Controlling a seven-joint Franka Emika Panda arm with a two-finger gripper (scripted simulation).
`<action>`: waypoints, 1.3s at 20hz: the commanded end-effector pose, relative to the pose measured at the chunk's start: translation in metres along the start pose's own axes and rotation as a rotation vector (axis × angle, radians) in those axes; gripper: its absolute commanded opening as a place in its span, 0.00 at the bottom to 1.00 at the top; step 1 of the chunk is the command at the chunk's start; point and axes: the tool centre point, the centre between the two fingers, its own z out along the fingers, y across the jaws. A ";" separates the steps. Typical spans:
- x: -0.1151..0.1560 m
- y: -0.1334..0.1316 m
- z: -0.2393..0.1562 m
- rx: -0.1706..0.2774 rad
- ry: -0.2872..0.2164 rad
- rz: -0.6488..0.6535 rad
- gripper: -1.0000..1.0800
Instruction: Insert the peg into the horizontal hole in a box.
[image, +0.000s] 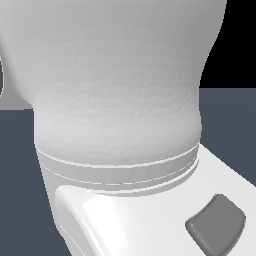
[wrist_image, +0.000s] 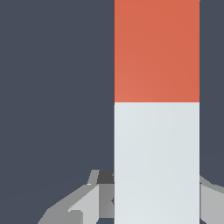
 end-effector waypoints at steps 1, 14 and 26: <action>0.000 0.000 0.000 0.000 0.001 0.000 0.00; 0.021 -0.006 -0.017 -0.001 0.000 -0.126 0.00; 0.085 -0.048 -0.075 -0.002 -0.001 -0.566 0.00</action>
